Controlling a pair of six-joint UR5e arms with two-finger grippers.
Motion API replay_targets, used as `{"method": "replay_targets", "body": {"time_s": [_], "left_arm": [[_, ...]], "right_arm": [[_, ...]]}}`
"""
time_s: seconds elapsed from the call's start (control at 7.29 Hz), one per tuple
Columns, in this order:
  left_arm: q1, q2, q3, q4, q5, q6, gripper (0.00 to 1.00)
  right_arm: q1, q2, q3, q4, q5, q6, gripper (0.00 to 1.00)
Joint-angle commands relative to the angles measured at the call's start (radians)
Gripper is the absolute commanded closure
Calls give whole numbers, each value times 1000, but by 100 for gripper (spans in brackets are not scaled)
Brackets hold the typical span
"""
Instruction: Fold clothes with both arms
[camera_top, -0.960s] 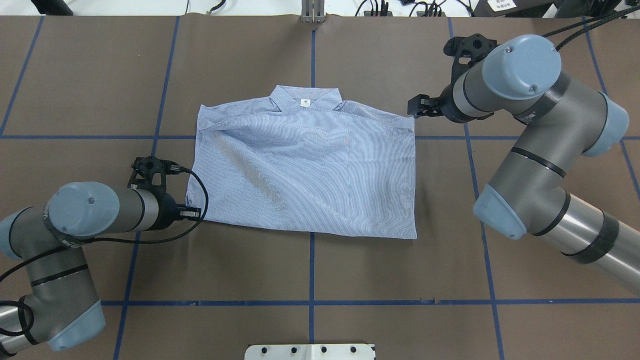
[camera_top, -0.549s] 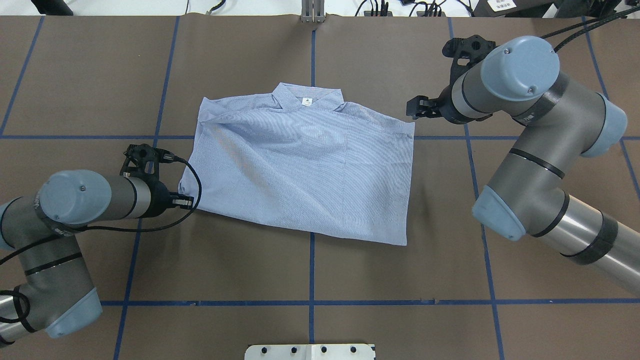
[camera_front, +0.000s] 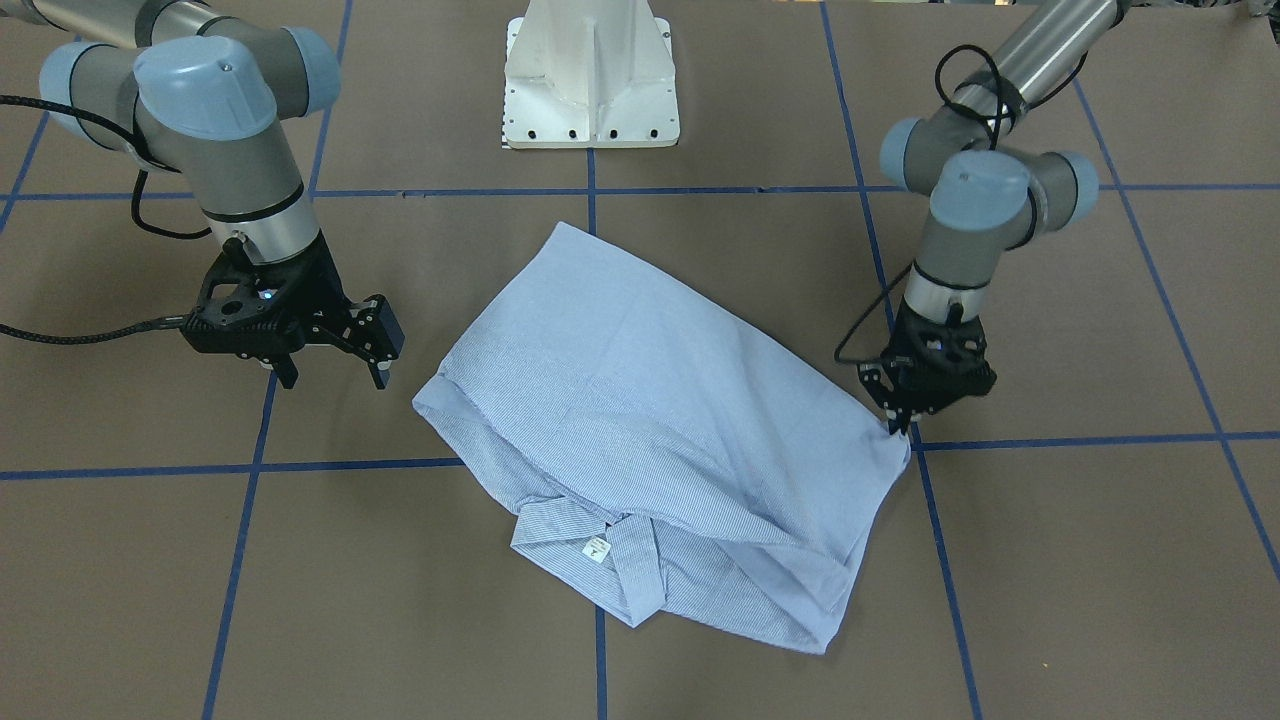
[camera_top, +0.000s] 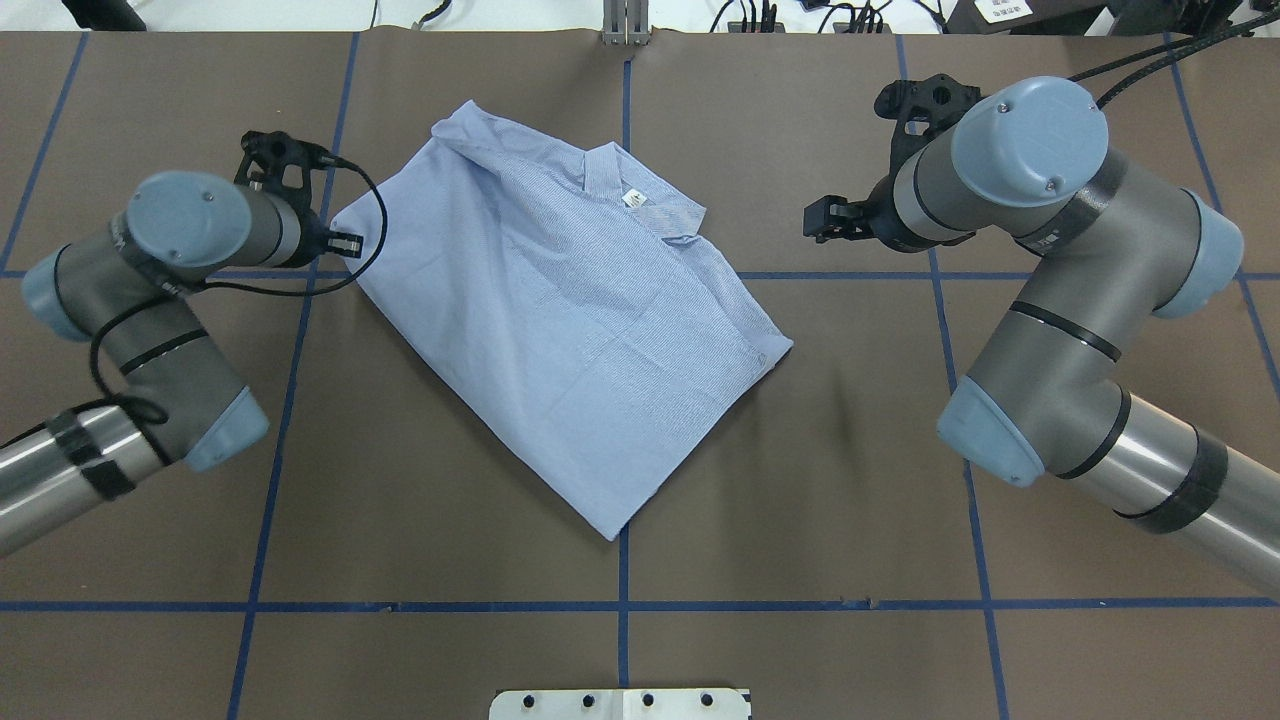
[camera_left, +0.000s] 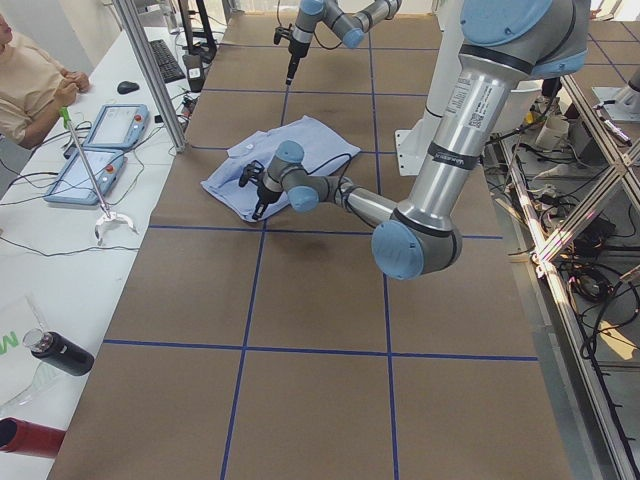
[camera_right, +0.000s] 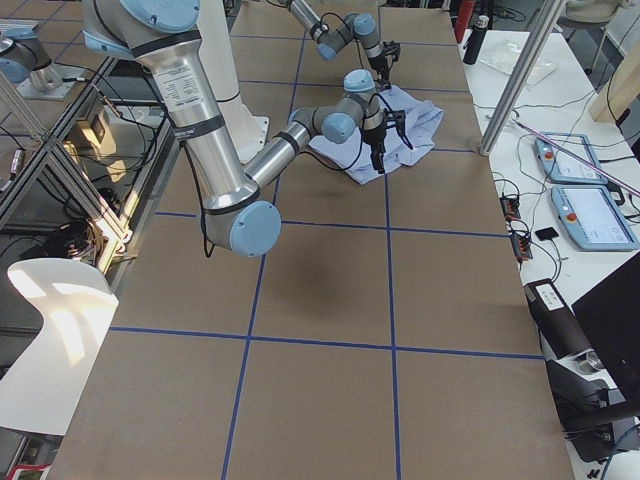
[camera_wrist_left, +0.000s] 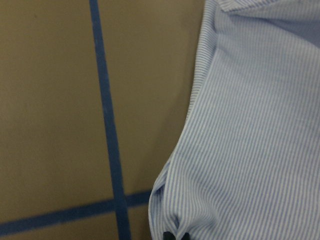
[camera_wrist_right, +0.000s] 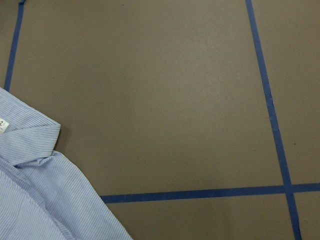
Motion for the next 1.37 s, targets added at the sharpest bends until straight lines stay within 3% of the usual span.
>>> {"method": "replay_targets", "body": {"time_s": [0.0, 0.27, 0.41, 0.55, 0.69, 0.82, 0.96, 1.23], "left_arm": [[-50, -310, 471, -207, 34, 10, 100], [-82, -378, 502, -212, -2, 17, 100], [-87, -369, 499, -219, -6, 74, 3], [-97, -357, 446, -219, -19, 115, 0], [-108, -268, 330, -207, -130, 116, 0], [-110, -187, 233, -207, -176, 116, 0], [-110, -145, 176, -207, -176, 106, 0], [-108, -136, 160, -209, -176, 100, 0]], "right_arm": [[-10, 9, 8, -1, -1, 11, 0], [-26, 31, 8, -1, -1, 43, 0], [-54, 44, 8, -5, -10, 96, 0], [-97, 64, 9, -11, -51, 186, 0], [-164, 74, 11, -12, -131, 313, 0], [-251, 89, 13, -21, -239, 433, 0], [-333, 91, 8, -53, -319, 548, 0], [-404, 92, 0, -61, -351, 719, 0]]}}
